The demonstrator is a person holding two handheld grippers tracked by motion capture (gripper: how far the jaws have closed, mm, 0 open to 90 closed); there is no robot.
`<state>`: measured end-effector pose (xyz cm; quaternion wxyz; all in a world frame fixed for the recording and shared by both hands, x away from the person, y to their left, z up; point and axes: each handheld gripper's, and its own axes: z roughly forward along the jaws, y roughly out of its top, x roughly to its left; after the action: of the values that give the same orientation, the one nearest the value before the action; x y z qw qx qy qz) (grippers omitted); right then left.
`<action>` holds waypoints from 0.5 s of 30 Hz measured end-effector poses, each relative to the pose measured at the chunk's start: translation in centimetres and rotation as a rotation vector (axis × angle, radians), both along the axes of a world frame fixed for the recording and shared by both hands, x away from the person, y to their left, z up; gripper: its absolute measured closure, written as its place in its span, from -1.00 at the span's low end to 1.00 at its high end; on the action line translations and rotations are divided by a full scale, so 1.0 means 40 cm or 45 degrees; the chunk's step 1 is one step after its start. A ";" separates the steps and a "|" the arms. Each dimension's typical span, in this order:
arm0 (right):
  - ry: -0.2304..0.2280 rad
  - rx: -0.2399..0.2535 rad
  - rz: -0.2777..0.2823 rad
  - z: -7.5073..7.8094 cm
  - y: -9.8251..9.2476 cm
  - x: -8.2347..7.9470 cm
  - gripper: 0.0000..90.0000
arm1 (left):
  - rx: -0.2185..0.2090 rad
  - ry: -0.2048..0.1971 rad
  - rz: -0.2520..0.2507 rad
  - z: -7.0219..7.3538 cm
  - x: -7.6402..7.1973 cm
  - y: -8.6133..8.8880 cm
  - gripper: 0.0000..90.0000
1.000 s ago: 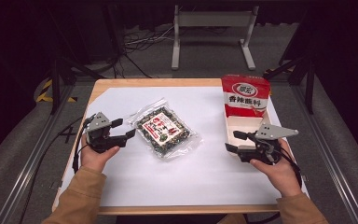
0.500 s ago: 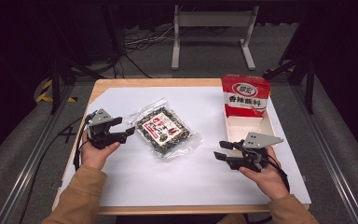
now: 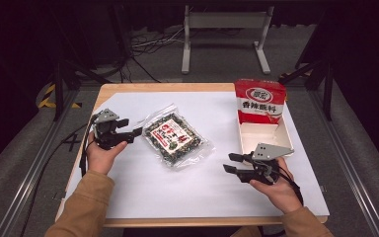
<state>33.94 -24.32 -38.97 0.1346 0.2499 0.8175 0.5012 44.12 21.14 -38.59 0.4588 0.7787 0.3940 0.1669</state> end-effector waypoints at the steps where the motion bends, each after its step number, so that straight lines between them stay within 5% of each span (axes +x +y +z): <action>1: -0.001 -0.002 0.002 -0.001 0.001 -0.001 0.21 | 0.004 0.004 -0.009 -0.002 0.002 -0.002 -0.26; 9: -0.001 -0.017 0.018 -0.006 0.008 -0.002 0.18 | -0.024 0.003 0.024 -0.006 0.015 0.005 -0.29; 13: -0.002 -0.023 0.025 -0.008 0.011 -0.003 0.16 | -0.033 0.053 0.075 -0.013 0.032 0.014 -0.35; 15: -0.010 -0.024 0.029 -0.007 0.011 -0.004 0.15 | -0.051 0.147 0.096 -0.015 0.045 0.016 -0.36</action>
<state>33.79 -23.87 -39.24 0.1344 0.2375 0.8243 0.4960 45.92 21.79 -39.18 0.4445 0.7622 0.4520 0.1310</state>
